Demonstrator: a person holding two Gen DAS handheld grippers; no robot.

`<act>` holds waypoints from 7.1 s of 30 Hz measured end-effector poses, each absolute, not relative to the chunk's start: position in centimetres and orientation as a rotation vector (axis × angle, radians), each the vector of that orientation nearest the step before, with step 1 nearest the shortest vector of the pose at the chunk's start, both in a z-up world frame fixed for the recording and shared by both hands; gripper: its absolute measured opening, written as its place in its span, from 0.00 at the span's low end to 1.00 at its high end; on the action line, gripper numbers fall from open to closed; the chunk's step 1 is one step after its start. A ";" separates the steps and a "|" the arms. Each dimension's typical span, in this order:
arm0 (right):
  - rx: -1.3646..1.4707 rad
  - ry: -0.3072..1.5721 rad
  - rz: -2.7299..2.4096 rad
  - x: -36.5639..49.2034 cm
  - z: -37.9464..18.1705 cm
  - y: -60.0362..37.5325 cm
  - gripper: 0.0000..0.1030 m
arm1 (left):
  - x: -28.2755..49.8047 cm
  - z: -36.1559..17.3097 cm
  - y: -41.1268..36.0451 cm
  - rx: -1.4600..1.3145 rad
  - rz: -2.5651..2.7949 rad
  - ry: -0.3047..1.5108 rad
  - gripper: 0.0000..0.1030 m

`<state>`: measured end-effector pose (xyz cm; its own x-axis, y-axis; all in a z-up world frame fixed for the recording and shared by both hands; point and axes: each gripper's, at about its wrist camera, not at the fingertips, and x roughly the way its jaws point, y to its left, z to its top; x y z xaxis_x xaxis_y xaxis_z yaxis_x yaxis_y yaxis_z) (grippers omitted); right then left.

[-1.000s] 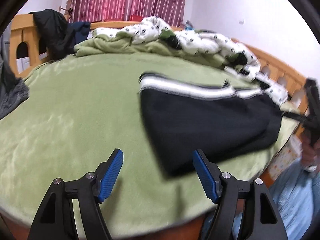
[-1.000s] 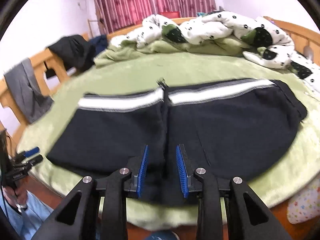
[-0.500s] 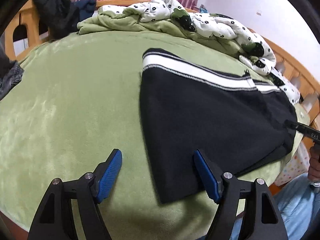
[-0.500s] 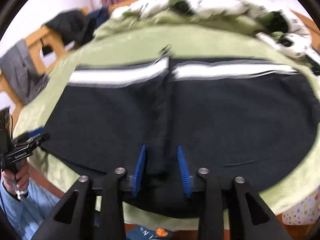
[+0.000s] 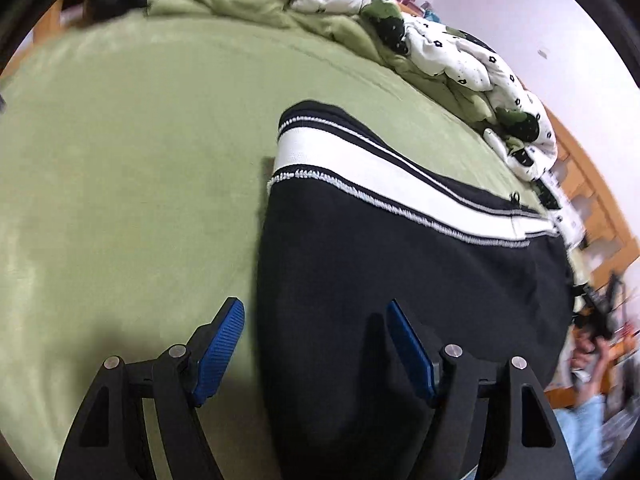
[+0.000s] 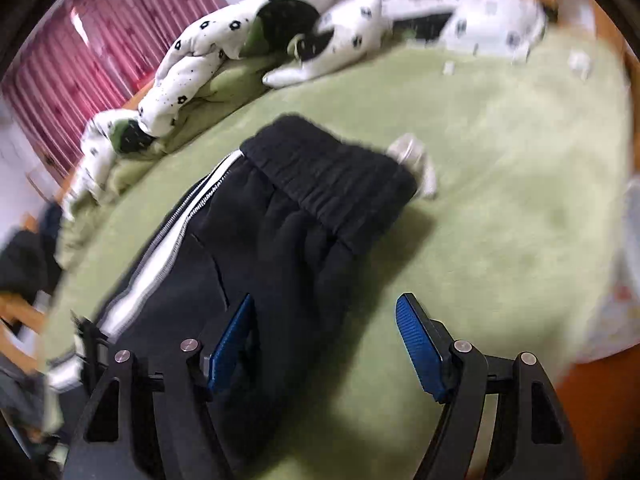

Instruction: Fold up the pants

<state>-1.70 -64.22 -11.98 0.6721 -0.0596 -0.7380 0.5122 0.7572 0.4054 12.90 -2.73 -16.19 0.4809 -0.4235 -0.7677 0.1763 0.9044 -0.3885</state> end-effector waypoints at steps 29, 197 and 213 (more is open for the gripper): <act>0.327 0.344 -0.094 4.8 10.4 -44.8 0.37 | 17.3 -8.0 1.7 -0.469 -0.497 0.835 0.09; 0.406 0.776 0.065 14.7 -10.9 -49.6 0.17 | 4.5 -14.4 -13.7 -0.107 -0.435 0.832 0.60; 0.305 0.782 0.007 11.9 -10.5 -48.0 0.26 | 4.7 -14.0 -15.0 0.048 -0.380 0.838 0.23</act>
